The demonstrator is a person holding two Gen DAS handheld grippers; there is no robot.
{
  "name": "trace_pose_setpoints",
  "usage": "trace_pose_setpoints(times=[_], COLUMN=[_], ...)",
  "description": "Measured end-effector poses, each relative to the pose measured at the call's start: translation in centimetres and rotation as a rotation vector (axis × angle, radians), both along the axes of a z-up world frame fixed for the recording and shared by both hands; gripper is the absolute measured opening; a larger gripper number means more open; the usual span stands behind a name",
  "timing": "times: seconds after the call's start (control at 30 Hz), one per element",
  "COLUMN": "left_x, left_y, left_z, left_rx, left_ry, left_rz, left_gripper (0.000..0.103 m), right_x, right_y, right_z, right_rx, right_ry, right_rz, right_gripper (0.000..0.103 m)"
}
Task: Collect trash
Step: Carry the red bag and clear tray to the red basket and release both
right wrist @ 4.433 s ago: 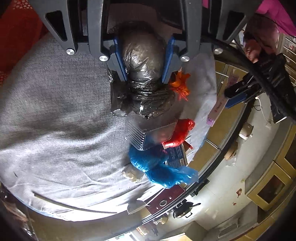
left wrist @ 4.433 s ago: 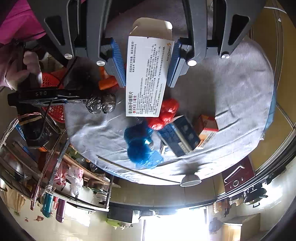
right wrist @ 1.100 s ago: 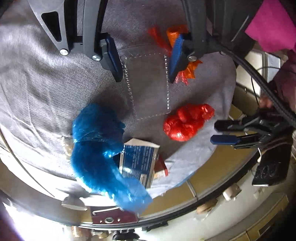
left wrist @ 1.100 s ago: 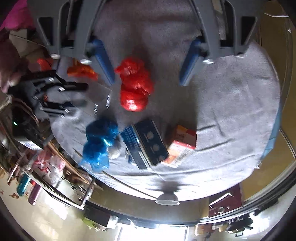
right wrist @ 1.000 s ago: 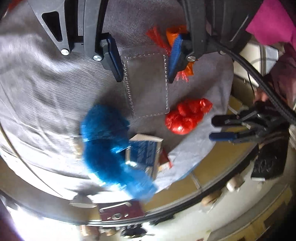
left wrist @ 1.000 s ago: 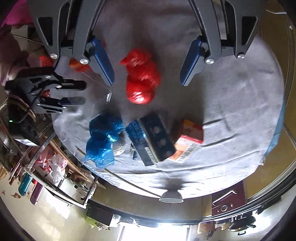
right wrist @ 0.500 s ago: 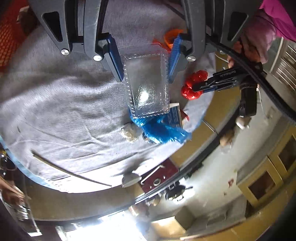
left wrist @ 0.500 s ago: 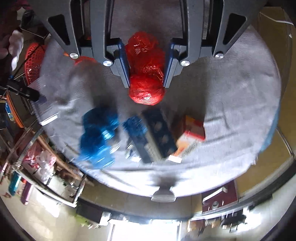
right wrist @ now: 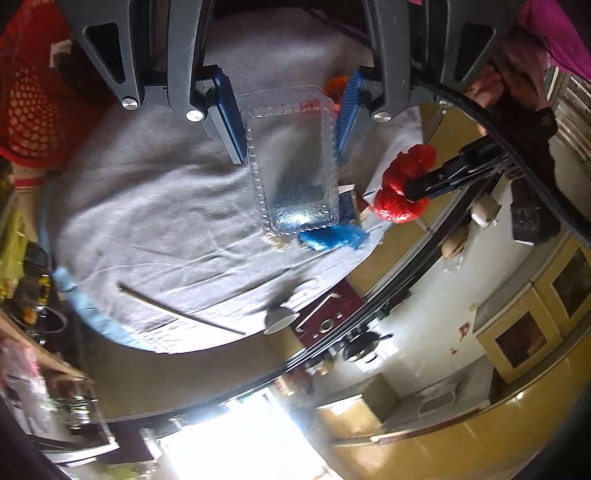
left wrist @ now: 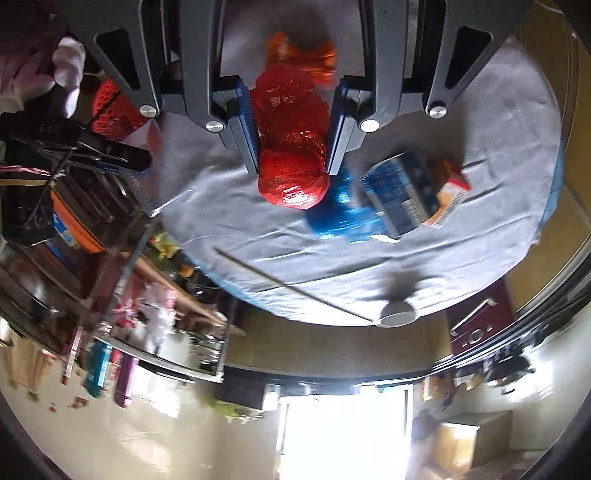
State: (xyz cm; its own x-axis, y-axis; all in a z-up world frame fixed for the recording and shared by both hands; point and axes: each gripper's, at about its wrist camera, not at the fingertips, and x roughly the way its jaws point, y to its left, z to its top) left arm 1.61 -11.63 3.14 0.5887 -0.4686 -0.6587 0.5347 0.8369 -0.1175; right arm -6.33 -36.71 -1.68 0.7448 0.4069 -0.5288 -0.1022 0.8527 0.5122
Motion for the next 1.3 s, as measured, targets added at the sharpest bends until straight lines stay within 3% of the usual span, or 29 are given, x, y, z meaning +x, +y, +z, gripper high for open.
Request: trace_pose_setpoints(times=[0.3,0.83,1.3], left_x=[-1.8,-3.1,-4.5], left_y=[-4.0,-11.8,-17.9], left_z=[0.9,0.9,-0.4], left_rx=[0.028,0.185,0.27], left_ry=[-0.033,-0.09,-0.109], left_rz=[-0.054,-0.106,-0.194], left_gripper=[0.036,0.036,0.036], right_x=[-4.1,-8.1,-11.5], right_y=[-3.6,-7.3,-12.2], right_z=[0.9,2.5,0.5], right_rx=[0.008,0.027,0.031], right_ry=[-0.015,-0.061,-0.01], right_rz=[-0.13,-0.252,-0.38], right_gripper=[0.05,0.05,0.051])
